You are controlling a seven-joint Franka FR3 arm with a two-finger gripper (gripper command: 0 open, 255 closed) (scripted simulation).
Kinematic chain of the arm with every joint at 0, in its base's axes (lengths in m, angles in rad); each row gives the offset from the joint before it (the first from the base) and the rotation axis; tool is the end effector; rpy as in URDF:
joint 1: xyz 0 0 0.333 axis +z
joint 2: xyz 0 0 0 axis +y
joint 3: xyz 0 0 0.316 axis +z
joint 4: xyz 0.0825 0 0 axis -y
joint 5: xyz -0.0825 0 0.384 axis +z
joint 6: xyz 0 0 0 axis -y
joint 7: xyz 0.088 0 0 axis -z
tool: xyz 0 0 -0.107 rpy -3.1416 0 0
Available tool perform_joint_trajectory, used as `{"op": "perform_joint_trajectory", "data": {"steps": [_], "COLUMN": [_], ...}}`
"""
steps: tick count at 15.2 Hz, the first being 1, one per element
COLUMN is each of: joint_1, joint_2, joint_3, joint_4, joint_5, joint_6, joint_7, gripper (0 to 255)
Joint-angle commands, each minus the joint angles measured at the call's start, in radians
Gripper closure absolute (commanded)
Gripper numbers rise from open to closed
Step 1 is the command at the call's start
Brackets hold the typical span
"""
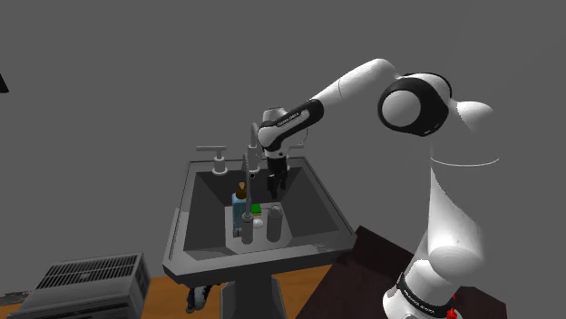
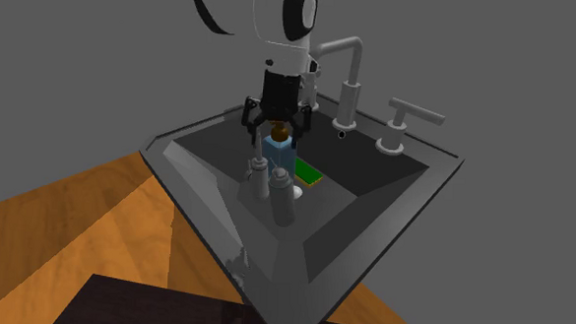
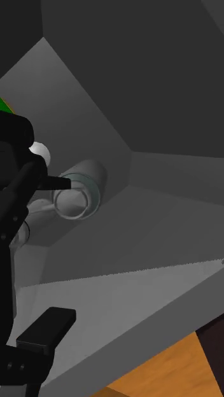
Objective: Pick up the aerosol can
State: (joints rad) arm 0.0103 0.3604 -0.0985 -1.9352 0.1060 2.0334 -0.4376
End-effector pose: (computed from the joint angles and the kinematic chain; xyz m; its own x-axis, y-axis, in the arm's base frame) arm 0.5867 -0.0440 0.2816 0.9307 0.2963 -0.2145 0.2684 -0.9516 -0.1498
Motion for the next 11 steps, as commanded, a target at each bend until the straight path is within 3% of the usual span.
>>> {"op": "perform_joint_trajectory", "data": {"steps": [1,6,11], "joint_1": [-0.008,-0.022,-0.016], "joint_2": [0.088,0.306,0.345], "joint_3": [0.002,0.013,0.006], "joint_4": [0.072,0.275,0.28], "joint_5": [0.005,0.01,0.02], "joint_6": [-0.002,-0.03,0.003], "joint_7": [-0.016,-0.039,-0.046], "gripper": [0,0,0]}}
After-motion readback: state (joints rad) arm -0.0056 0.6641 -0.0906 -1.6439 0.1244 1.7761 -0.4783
